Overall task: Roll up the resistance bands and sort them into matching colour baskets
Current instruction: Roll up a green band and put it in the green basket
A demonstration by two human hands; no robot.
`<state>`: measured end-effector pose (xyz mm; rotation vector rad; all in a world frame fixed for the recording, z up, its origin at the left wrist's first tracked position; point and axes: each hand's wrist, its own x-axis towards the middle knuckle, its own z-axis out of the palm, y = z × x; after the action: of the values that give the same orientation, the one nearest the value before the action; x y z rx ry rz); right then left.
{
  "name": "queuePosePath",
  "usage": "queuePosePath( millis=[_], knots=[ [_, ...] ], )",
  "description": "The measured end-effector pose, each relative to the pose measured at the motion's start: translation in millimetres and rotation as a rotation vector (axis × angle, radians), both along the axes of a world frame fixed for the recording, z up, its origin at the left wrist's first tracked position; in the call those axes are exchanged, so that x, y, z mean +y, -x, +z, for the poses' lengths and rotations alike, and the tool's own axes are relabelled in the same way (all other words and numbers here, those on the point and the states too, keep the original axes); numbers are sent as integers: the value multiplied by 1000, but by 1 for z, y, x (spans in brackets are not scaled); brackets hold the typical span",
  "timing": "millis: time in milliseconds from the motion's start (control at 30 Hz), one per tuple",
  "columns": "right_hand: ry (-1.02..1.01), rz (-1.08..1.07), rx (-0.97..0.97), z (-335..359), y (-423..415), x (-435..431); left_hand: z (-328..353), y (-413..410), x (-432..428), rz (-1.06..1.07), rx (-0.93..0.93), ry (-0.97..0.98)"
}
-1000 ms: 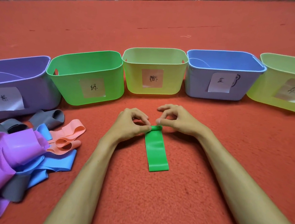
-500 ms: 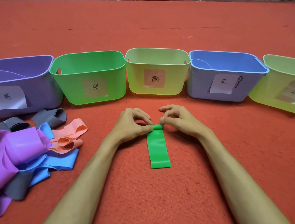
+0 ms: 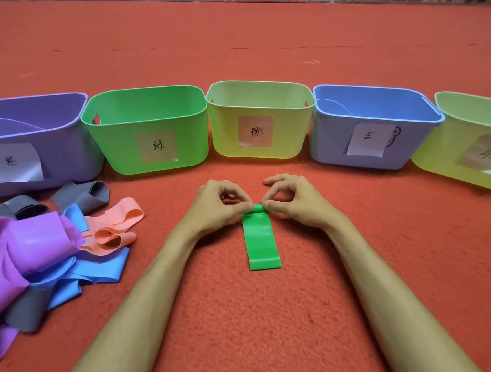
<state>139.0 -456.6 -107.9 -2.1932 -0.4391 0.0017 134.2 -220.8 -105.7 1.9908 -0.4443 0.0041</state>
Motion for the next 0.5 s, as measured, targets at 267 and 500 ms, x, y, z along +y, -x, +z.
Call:
queuePosePath(
  millis=[267, 500],
  knots=[
    [6, 13, -1, 3, 1, 1, 0, -2, 1, 18, 22, -22],
    [19, 34, 26, 7, 4, -1, 3, -3, 6, -64, 15, -77]
  ],
)
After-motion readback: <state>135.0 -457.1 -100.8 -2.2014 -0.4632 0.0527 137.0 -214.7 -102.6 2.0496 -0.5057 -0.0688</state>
